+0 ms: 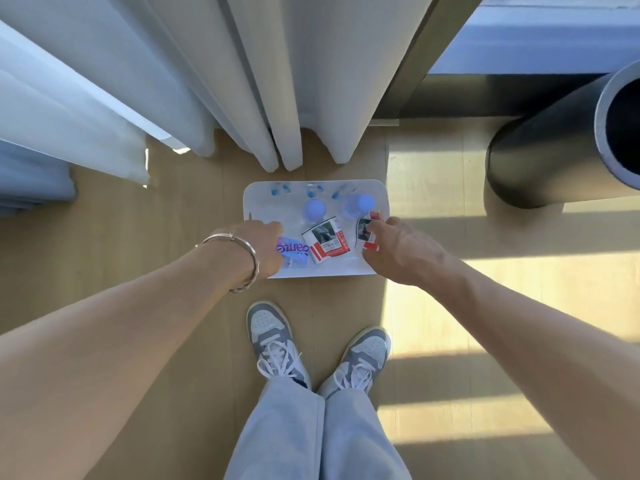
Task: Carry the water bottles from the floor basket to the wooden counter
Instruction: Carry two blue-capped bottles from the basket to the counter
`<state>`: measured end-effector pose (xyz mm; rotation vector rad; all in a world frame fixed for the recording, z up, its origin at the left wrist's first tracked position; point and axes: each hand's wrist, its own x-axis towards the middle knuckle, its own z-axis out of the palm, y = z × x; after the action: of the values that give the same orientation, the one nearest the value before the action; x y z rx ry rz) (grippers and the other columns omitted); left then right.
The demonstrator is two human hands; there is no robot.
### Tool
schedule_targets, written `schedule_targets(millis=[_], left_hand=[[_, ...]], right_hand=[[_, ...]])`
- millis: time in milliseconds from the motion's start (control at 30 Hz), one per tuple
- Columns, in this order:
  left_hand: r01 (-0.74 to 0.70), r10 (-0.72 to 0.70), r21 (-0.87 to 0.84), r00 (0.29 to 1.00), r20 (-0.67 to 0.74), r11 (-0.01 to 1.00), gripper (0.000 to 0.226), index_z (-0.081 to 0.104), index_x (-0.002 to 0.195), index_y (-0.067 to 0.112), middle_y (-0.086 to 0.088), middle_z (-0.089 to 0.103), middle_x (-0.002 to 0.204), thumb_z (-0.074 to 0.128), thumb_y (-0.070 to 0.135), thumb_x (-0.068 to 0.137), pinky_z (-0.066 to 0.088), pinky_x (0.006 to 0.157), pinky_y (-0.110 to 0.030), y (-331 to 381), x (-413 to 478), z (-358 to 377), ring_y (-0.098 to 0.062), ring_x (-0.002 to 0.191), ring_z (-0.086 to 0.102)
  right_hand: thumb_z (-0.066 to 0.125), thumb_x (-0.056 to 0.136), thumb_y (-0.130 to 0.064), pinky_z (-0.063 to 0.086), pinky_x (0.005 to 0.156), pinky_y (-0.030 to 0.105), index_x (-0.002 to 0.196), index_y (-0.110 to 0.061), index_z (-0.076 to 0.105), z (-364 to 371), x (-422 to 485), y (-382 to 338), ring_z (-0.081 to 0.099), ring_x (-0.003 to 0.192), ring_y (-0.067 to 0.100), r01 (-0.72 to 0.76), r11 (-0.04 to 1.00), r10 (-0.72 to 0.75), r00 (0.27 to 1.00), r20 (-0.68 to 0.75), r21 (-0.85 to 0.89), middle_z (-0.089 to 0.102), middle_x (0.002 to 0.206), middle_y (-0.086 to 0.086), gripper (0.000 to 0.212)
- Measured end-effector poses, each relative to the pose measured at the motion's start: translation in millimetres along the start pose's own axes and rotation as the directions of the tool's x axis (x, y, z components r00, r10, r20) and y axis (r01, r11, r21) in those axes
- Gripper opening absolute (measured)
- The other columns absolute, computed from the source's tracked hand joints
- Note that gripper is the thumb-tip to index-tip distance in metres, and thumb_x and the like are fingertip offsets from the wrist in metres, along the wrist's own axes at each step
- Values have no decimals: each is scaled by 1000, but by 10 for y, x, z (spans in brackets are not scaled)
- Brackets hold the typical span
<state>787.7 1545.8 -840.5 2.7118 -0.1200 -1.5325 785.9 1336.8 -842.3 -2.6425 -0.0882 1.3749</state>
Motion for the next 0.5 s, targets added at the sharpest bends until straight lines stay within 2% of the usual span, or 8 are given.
schedule_targets(millis=[100,300,400,500], left_hand=[[-19,19,-5,1000,-25,1000,49,32,143,20,-8,50,133,43,26,96,45,95,-37,29,279,179,-28,117,53],[-66,67,19,995,-68,998,49,29,143,23,-6,50,131,44,29,96,46,94,-40,87,706,382,-29,118,52],[-66,66,10,992,-107,998,54,24,145,24,-6,50,127,46,27,95,46,87,-38,111,876,424,-29,112,54],[-71,70,2,984,-162,998,60,19,147,25,-7,45,127,48,24,94,46,85,-40,140,994,437,-30,111,53]], right_hand=[[43,97,-28,44,85,36,143,-15,33,121,215,94,54,112,31,-20,1000,20,1000,-8,9,39,139,9,49],[44,95,-24,39,74,31,137,-13,39,266,591,226,54,103,29,-64,994,70,996,-62,87,48,123,9,43],[45,95,-25,42,72,34,132,-11,38,294,765,276,54,95,28,-73,990,86,991,-105,123,50,118,11,40],[48,94,-26,45,71,37,134,-12,34,313,911,302,58,96,32,-64,989,84,984,-155,130,51,119,11,44]])
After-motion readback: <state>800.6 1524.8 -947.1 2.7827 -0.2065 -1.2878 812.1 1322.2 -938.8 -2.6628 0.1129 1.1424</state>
